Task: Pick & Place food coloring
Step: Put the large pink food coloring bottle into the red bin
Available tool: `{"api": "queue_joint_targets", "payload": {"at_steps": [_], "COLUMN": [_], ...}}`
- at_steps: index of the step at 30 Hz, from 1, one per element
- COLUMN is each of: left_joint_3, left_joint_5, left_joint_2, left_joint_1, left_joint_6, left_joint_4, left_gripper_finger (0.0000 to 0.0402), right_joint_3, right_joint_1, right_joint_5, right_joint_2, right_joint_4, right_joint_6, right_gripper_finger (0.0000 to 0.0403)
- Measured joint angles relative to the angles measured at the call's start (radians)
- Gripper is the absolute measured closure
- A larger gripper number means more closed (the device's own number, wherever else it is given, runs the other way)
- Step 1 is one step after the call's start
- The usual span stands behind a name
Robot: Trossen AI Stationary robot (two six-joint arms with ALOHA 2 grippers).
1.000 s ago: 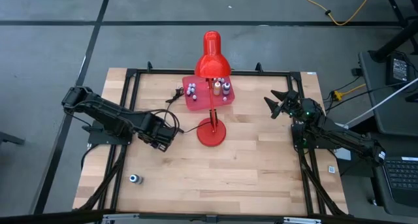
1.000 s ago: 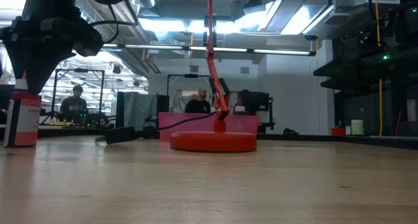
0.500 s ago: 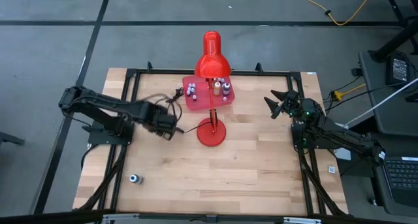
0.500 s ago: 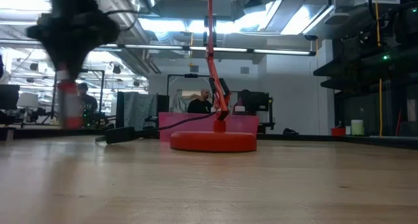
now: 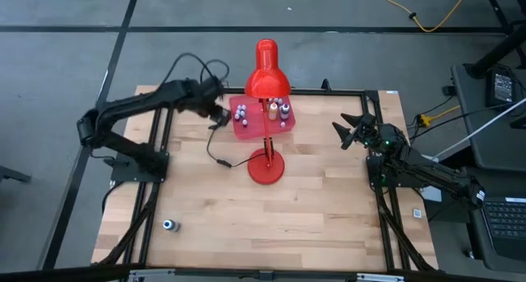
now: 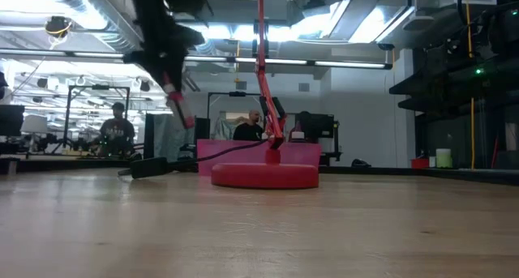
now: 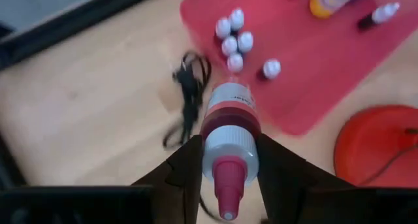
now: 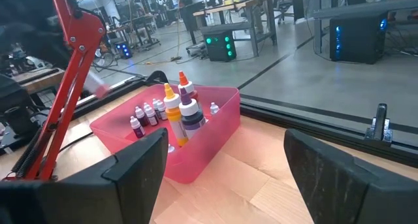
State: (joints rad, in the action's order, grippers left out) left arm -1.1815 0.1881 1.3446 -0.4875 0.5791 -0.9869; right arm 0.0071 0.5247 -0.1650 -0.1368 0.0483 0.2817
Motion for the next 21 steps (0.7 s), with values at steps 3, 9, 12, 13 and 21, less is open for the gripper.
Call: {"api": "queue_joint_targets", "payload": {"at_steps": [3,9,12,13,21], "left_joint_3": [-0.001,-0.065,-0.138,-0.165,-0.349], "left_joint_5": [-0.079,-0.139,-0.139,-0.139,-0.161], "left_joint_2": [0.034,0.125,0.191,0.215,0.400], "left_joint_1": [-0.094,-0.198,-0.212,-0.212,-0.188], "left_joint_6": [-0.116,-0.298,-0.383,-0.406,-0.533], "left_joint_4": [0.085,0.116,0.115,0.114,0.072], "left_gripper_finger": [0.0288,0.0288,0.0288,0.0288,0.0288], "right_joint_3": [0.000,0.000,0.000,0.000,0.000], "right_joint_1": [0.000,0.000,0.000,0.000,0.000], "right_joint_5": [0.000,0.000,0.000,0.000,0.000], "right_joint_2": [0.000,0.000,0.000,0.000,0.000], "right_joint_4": [0.000,0.000,0.000,0.000,0.000], "right_joint_6": [0.001,0.000,0.001,0.001,0.001], "right_gripper_finger": [0.0097,0.0097,0.0097,0.0097,0.0097]}}
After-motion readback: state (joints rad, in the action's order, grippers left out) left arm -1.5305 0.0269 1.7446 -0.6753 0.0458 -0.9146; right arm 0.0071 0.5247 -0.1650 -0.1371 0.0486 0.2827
